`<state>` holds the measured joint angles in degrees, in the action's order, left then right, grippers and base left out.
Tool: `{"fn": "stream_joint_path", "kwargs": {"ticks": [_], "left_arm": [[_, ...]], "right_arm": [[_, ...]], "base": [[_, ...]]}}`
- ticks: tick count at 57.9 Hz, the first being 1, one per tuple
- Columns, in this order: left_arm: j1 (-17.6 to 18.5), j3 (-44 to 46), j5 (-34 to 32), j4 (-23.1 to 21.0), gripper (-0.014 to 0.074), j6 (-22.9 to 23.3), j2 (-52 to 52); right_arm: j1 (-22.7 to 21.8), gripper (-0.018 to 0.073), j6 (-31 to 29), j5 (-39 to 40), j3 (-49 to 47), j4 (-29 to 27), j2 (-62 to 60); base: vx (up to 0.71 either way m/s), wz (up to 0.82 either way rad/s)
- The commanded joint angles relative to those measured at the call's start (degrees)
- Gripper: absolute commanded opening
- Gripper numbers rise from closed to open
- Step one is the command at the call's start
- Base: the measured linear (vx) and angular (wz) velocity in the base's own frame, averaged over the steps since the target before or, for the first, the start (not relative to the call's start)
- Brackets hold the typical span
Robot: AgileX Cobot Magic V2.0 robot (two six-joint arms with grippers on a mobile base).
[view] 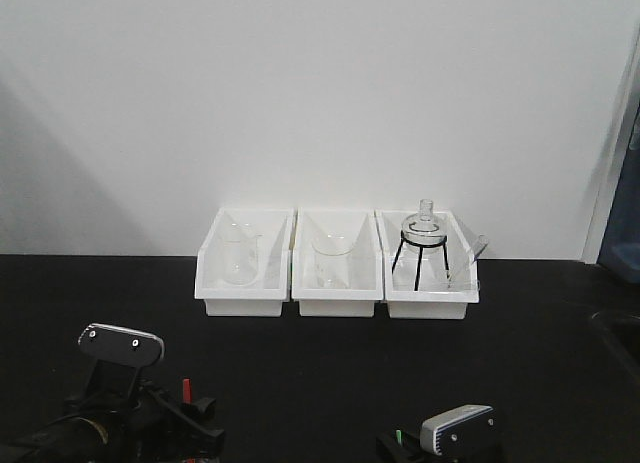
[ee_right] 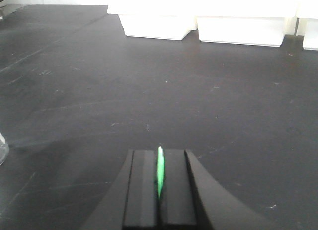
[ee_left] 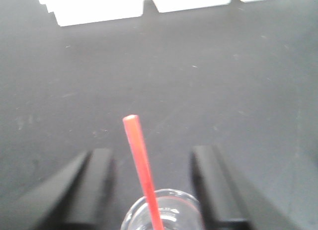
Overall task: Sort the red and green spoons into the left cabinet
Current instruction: 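Lower the left gripper over the red spoon in its beaker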
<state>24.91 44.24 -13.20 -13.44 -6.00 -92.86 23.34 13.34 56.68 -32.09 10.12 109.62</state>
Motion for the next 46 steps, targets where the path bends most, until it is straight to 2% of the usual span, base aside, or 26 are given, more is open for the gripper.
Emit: {"fn": "stream_joint_path", "kwargs": {"ticks": [1, 12, 19, 31, 46], "left_arm": [[0.3, 1.6, -4.3, 0.3, 0.057, 1.6, 2.0], [0.3, 1.6, -4.3, 0.0, 0.058, 2.4, 1.9], [0.3, 1.6, -4.4, -2.3, 0.058, 4.9, 0.8], [0.3, 1.6, -5.1, -2.7, 0.058, 4.9, -2.0], [0.3, 1.7, -9.3, -2.7, 0.058, 4.9, -3.5]], "right_arm": [[0.2, -0.0009, -0.4, 4.3, -1.1, 0.1, -2.4], [0.2, -0.0009, -0.4, 4.9, -1.1, 0.1, -2.4], [0.2, -0.0009, -0.4, 6.0, -1.1, 0.1, -2.4], [0.2, -0.0009, -0.4, 6.6, -1.1, 0.1, -2.4], [0.2, -0.0009, -0.4, 6.7, -1.1, 0.1, -2.4]], "base": [[0.0, 0.0], [0.0, 0.0], [0.0, 0.0], [0.0, 0.0], [0.0, 0.0]]}}
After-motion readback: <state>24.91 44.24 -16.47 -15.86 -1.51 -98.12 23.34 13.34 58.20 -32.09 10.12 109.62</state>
